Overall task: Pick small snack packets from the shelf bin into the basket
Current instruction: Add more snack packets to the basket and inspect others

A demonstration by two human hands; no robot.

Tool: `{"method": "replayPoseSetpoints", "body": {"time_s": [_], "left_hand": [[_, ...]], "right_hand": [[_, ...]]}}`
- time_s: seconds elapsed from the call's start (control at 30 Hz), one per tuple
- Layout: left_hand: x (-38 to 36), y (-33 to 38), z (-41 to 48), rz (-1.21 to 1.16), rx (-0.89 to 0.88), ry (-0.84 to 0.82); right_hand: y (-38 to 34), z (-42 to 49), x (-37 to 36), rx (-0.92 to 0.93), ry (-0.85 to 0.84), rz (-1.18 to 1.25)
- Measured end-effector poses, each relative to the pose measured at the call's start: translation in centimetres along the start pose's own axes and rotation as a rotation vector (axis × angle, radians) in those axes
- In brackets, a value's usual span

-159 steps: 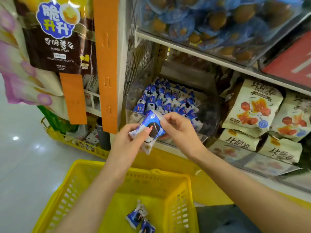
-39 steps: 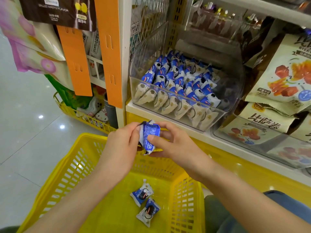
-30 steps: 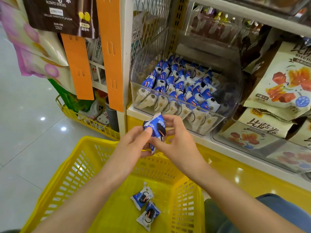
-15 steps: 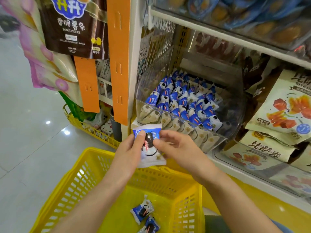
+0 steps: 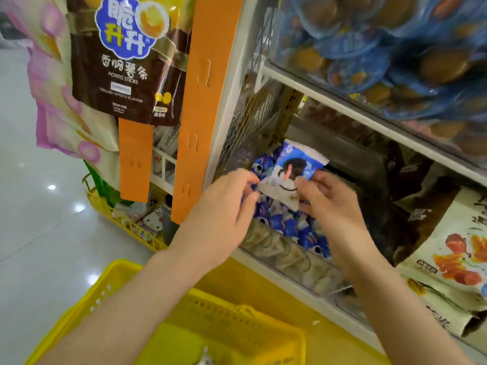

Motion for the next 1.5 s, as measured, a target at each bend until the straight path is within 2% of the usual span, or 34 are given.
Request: {"method": "replayPoseSetpoints", "body": {"time_s": [0.1,0.17,0.3,0.5,0.57,0.63,0.77,1.03,1.2,1.33,1.5], "left_hand": [[-1.8,-0.4,0.2,0.296,-0.146,-0.070],[-2.4,-0.6,-0.1,0.425,-0.240,-0.066],[-2.8,-1.5,-0.1,0.387,-0.304,-0.066],[-3.0,-1.9,0.0,0.332,-0.384,-0.027],[-3.0,-1.9,0.0,0.332,-0.403,-0.013],[-3.0,-1.9,0.0,0.331,-0.416,-0.003],[-3.0,-2.0,-0.1,0.347,-0.410,-0.006],[-2.9,-1.7,-0.1,0.349,-0.414,0.027],[-3.0,-1.7,-0.1,0.357,-0.423,0.024],[-2.9,-1.7,-0.1,0.359,-0.421,0.026],[-2.9,-1.7,-0.2,0.353,-0.419,0.010]], "right_hand": [[1.0,5.7,-0.2,-0.028,0.101,-0.155],[1.8,9.5,-1.6,-0.028,0.075,-0.354],[4.0,15.5,-3.9,-0.033,0.100,-0.514],[6.3,16.5,-4.3,-0.022,0.097,-0.570],[7.0,16.3,-4.3,-0.054,-0.001,-0.636],[7.0,16.0,-4.6,-0.073,-0.167,-0.704],[5.9,16.0,-5.1,0.001,-0.405,-0.870],[6.4,16.6,-6.3,0.039,-0.454,-0.879],[6.7,17.6,-3.7,0.058,-0.175,-0.793],[7.8,17.3,-3.4,-0.067,-0.278,-0.811],[7.5,17.0,-3.7,-0.129,-0.364,-0.904]]}}
Point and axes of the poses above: each hand's wrist, its own z-axis towards the middle knuckle, its own x-axis out of the back of the hand, y = z × x, the point moved 7 cm from there along z, towards the middle knuckle, and after that the axes turned 11 degrees about x, right-handed, at the moved point
